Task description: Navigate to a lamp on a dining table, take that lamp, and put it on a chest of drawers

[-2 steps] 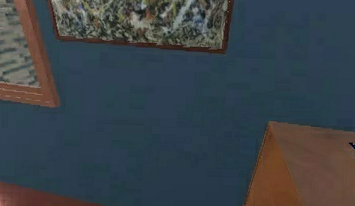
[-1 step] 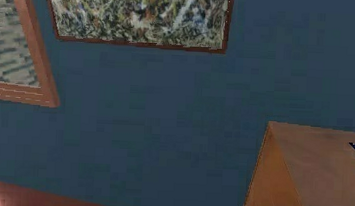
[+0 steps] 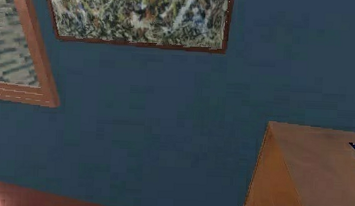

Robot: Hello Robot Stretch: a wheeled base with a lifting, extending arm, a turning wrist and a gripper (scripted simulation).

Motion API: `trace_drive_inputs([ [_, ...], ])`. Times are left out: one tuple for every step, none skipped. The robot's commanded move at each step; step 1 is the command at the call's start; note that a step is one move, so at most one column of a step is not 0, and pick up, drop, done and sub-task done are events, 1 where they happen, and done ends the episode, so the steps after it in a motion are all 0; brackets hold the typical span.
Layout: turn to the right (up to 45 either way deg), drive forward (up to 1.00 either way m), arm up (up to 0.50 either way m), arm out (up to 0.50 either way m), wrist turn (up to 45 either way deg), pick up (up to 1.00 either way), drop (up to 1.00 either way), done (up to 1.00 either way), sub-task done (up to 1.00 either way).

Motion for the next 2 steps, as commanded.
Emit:
trace_drive_inputs([
  [0.0,0.00,0.00,-0.10,0.0,0.00,0.00,0.00,0.00],
  [0.0,0.00,0.00,0.00,0.0,0.00,0.00,1.00,0.00],
])
